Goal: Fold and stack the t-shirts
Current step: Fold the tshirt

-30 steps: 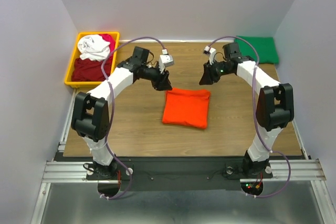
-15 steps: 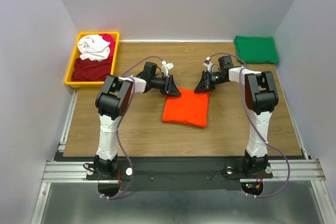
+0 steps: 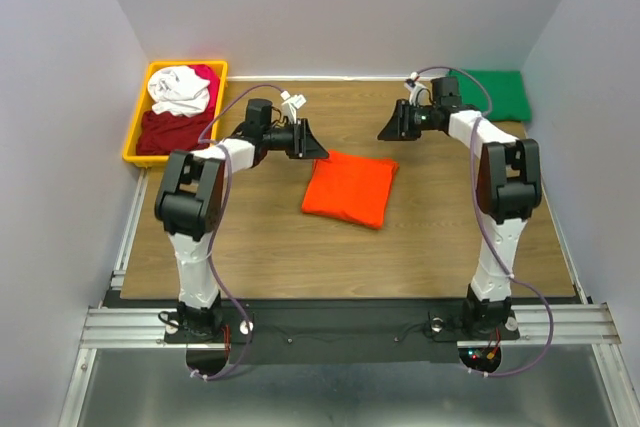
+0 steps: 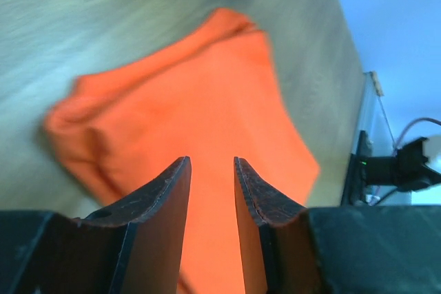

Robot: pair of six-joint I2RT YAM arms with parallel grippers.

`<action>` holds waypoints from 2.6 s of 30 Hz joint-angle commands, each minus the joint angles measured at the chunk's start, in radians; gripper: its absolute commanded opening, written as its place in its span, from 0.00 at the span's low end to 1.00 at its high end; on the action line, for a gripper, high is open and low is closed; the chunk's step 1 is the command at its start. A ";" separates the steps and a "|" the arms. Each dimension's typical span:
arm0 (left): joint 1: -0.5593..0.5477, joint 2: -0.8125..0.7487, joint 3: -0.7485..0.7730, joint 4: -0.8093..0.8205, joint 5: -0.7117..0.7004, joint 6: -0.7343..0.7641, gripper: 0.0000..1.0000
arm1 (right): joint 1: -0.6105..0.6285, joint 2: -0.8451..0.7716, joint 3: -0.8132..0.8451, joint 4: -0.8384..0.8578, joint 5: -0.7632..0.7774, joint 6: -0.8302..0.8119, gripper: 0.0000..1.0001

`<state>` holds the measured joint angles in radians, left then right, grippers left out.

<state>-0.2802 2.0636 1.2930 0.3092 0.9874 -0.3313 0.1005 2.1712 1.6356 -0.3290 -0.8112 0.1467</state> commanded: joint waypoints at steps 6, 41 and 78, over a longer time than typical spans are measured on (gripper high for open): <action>-0.079 -0.248 -0.225 0.091 0.051 -0.035 0.43 | 0.122 -0.278 -0.303 0.047 -0.118 0.148 0.42; -0.206 -0.235 -0.399 0.189 0.089 -0.130 0.42 | 0.208 -0.236 -0.531 -0.067 -0.201 0.039 0.36; -0.683 -0.397 -0.155 -0.240 -0.959 0.779 0.58 | -0.217 -0.594 -0.591 -0.236 0.076 -0.021 0.62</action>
<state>-0.8532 1.5436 1.0794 0.0826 0.3748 0.2657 -0.0944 1.5669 1.0508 -0.5911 -0.8062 0.0269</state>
